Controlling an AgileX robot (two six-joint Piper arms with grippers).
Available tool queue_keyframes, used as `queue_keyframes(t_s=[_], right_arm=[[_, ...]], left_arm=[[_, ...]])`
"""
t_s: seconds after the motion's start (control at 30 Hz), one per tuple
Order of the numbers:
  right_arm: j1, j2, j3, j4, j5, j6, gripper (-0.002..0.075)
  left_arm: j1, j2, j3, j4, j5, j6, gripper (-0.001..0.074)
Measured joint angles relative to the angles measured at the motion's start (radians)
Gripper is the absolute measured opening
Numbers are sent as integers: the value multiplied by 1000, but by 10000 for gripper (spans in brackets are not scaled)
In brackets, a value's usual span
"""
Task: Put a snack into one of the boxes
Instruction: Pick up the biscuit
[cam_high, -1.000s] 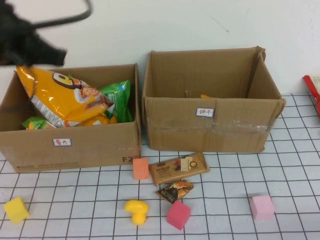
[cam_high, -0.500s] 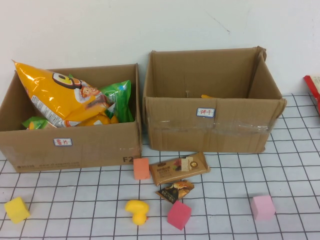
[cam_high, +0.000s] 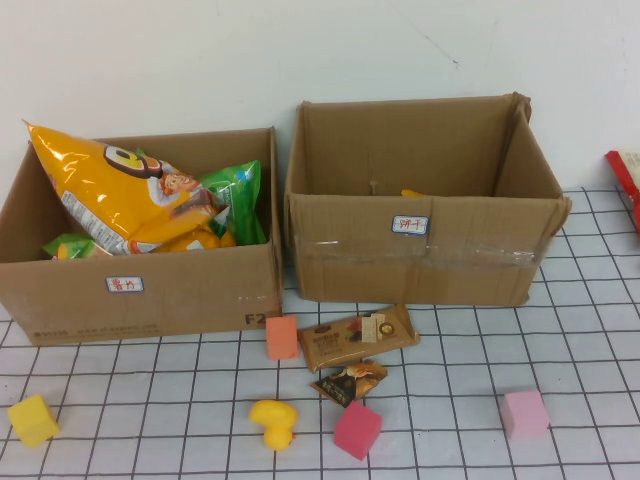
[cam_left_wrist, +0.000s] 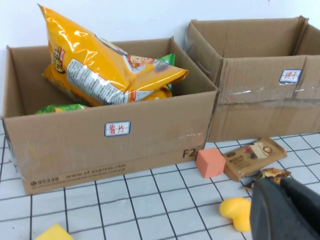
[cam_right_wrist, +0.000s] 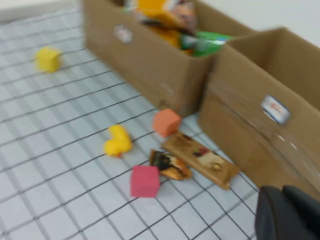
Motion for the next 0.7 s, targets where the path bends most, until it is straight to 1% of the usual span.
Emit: queue_keyframes(t_s=[0.1,0.17,0.27,0.37,0.57,0.7], right_arm=[[0,149,-134,-31,117,-55,-1],[2,245,-223,-69,197,-61,-1],[44,394,-364,-154,295,-45,-1],[132,518,-478,-285,349,-8,-1],[375,724,-651,-632,394,130,-1],[495,848,-719,-719,392,166,-1]], left_arm=[[0,-18,20,-4,0,0,-1],[0,-19,27,-11,2,0,-1],[0,-19,34,-25,2,0,-1],[0,-19,34,-36,-1,0,-1],[0,-19,35,-40,-6,-2,-1],[0,-19,35,-40,-6,-2,-1]])
